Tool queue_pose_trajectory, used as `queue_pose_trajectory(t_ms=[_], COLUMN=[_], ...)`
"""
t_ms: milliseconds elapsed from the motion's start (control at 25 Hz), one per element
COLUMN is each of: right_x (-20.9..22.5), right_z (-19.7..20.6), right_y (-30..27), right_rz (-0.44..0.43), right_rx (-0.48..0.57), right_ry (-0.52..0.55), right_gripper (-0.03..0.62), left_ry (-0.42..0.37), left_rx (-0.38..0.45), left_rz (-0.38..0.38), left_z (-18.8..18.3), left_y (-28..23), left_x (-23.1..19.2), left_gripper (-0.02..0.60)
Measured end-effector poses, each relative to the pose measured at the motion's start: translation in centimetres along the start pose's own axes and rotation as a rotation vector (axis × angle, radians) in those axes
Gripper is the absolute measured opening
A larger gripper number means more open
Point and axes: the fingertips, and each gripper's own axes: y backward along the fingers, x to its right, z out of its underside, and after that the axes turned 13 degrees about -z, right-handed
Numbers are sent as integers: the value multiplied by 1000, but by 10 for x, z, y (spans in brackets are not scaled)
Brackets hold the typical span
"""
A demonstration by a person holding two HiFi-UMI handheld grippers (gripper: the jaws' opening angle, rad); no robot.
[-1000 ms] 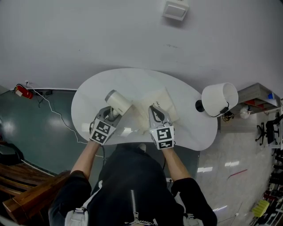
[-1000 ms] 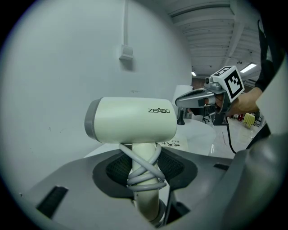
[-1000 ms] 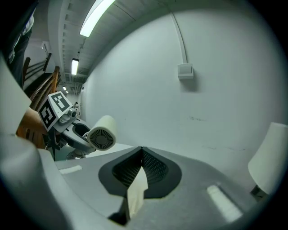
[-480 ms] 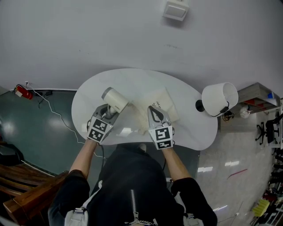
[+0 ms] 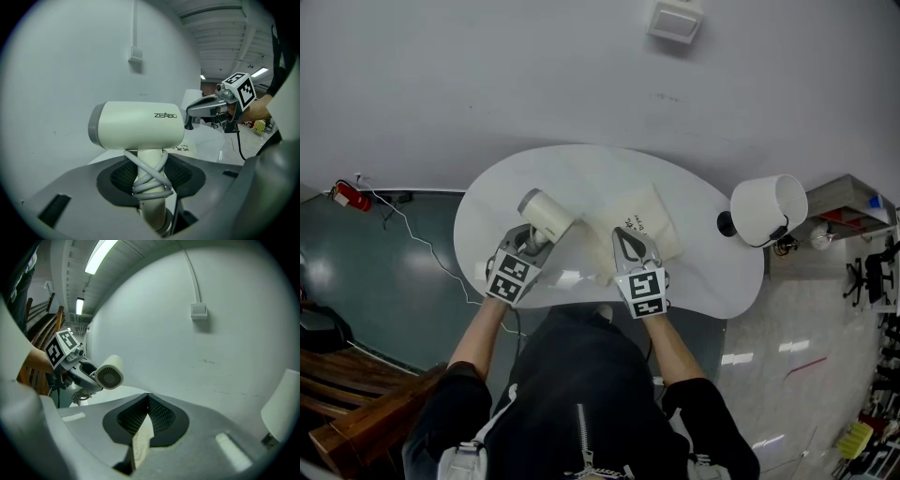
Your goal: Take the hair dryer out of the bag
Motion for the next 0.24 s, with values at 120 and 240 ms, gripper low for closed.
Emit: queue_pose_trajectory(t_ms=[120, 240], right_x=[-1, -2], right_z=[1, 2], right_y=[-1, -2], right_rz=[0, -1], right_rx=[-1, -6], right_ry=[-4, -7], right_gripper=[3, 3], left_ry=[-2, -4], left_rx=[-8, -13], left_rz=[6, 12], left_z=[3, 6], left_y=[0, -1], left_x=[1, 3], left_gripper=[179, 179])
